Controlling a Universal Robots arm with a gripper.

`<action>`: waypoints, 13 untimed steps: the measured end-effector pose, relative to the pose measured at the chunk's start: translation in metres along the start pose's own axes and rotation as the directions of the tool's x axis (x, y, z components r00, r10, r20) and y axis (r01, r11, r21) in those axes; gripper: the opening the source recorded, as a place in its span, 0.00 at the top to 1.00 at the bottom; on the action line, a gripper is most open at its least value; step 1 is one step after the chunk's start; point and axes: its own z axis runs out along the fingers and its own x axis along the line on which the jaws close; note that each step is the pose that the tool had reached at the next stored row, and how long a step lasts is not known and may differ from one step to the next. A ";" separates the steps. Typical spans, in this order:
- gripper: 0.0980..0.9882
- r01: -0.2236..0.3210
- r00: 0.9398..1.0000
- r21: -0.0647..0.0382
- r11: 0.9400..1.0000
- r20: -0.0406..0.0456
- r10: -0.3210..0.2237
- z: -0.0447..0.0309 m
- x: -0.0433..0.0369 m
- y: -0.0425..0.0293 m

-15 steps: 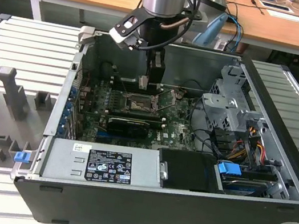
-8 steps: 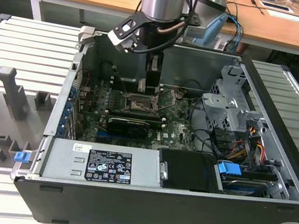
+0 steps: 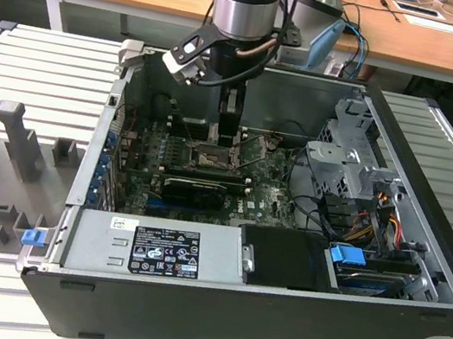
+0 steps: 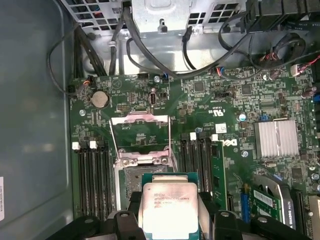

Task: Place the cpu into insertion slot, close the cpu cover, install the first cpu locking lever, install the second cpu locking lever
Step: 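Place the cpu into insertion slot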

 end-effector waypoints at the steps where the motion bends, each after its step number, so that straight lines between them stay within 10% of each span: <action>1: 0.52 0.000 1.000 0.000 1.000 0.000 0.000 0.0024 0.0000 -0.0002; 13: 0.52 0.064 0.998 0.001 0.998 -0.009 -0.064 0.0316 0.0033 -0.0044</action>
